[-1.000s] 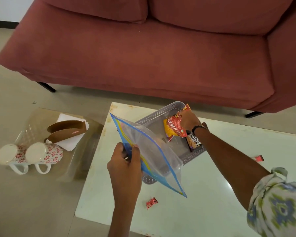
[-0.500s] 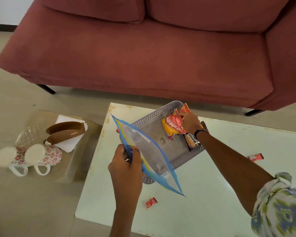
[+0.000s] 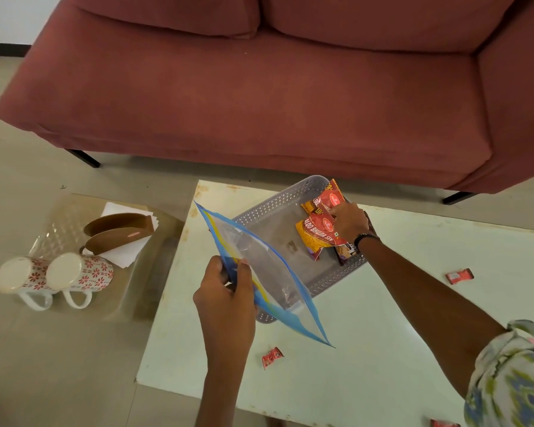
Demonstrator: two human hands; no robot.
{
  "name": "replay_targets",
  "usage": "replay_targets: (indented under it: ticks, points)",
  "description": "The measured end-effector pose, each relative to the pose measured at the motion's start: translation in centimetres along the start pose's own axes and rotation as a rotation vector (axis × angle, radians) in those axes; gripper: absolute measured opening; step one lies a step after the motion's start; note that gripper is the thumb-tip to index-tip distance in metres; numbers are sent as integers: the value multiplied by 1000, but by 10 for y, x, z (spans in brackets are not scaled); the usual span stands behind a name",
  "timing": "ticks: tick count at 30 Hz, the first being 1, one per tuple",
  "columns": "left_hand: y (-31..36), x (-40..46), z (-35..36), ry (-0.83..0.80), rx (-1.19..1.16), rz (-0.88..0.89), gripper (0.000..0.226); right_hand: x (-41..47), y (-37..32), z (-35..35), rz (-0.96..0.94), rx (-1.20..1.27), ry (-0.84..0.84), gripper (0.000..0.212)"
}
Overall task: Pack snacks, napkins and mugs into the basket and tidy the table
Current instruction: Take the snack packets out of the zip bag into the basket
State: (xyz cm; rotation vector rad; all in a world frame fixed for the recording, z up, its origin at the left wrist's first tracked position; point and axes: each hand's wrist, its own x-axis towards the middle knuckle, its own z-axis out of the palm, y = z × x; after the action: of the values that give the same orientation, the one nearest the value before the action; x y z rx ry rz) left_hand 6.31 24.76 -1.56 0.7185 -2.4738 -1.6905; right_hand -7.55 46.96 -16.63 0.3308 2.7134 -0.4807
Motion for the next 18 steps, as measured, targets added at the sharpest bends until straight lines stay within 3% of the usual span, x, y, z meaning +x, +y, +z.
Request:
replay_targets:
  ticks: [5, 12, 15, 18]
  points:
    - [-3, 0, -1, -10, 20, 19, 6, -5, 2, -1, 6, -31, 0, 26]
    - [-4, -1, 0, -6, 47, 26, 23, -21, 0, -12, 17, -14, -10, 27]
    - [-1, -2, -1, -12, 42, 8, 22, -47, -16, -34, -11, 206, 63, 27]
    - [3, -5, -2, -19, 45, -9, 24, -106, -39, -66, -156, 533, 141, 19]
